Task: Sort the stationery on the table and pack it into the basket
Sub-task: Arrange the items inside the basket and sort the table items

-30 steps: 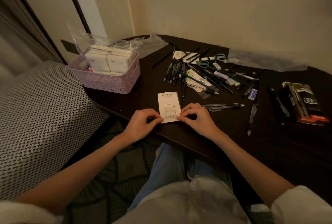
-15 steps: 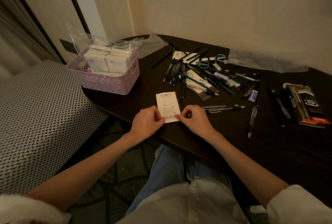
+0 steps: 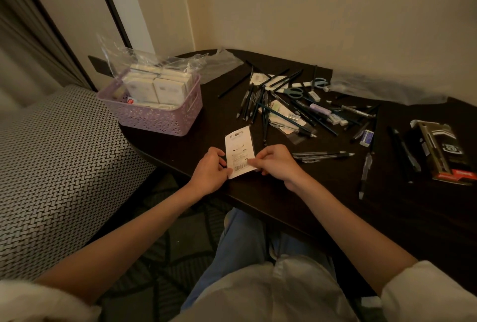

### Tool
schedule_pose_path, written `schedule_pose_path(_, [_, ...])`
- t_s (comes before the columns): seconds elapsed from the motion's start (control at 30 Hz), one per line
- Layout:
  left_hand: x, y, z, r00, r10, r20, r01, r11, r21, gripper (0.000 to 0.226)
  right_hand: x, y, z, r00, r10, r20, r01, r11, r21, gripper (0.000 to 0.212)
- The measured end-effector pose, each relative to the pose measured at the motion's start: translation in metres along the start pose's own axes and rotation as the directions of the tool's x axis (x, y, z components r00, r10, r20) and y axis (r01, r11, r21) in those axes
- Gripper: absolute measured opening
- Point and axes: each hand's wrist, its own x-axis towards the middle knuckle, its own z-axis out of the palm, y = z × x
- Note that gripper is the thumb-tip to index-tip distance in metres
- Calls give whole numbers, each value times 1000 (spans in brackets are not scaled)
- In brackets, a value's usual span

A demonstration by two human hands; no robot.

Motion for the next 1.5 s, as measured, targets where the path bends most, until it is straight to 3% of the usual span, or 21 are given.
schedule_pose_path(0.23, [1,3,-18,986,-157,52,166,922,-349,46,-3,-10,-10,998,-6,-68,19,980,197,15])
schedule_pose_path(0.4, [1,14,-29,998,-45,48,64,824,-564,29,-2,-24,-15,991,-62,-121,93,958,270,27])
schedule_pose_path(0.57, [16,29,-48,992,6,-125,-77,819,-569,7,9,-50,-14,988,-137,-76,153,952,267,32])
schedule_pose_path(0.7, [35,37,-74,970,21,-242,-148,843,-518,9,28,-75,-12,975,-216,-42,220,948,229,17])
schedule_pose_path(0.9, [61,34,-124,913,42,-405,-255,834,-489,12,60,-130,3,911,-401,-98,410,906,107,21])
schedule_pose_path(1.03, [77,10,-165,916,1,-400,-231,819,-525,16,80,-164,33,802,-585,-119,581,811,-74,23])
schedule_pose_path(1.13, [82,-12,-193,911,-28,-411,-195,850,-490,21,89,-185,58,716,-697,-38,668,700,-253,17])
schedule_pose_path(1.2, [84,-28,-209,879,-95,-468,-189,831,-523,18,94,-194,76,701,-709,80,668,612,-424,4])
schedule_pose_path(1.3, [87,-51,-226,793,-162,-587,-198,844,-499,7,99,-202,98,701,-688,188,641,493,-588,34])
schedule_pose_path(1.37, [91,-65,-233,742,-182,-646,-159,887,-433,10,103,-205,108,683,-677,275,648,387,-657,35])
schedule_pose_path(1.5, [93,-79,-238,760,-116,-639,-116,944,-310,18,106,-210,118,633,-659,407,660,185,-728,13])
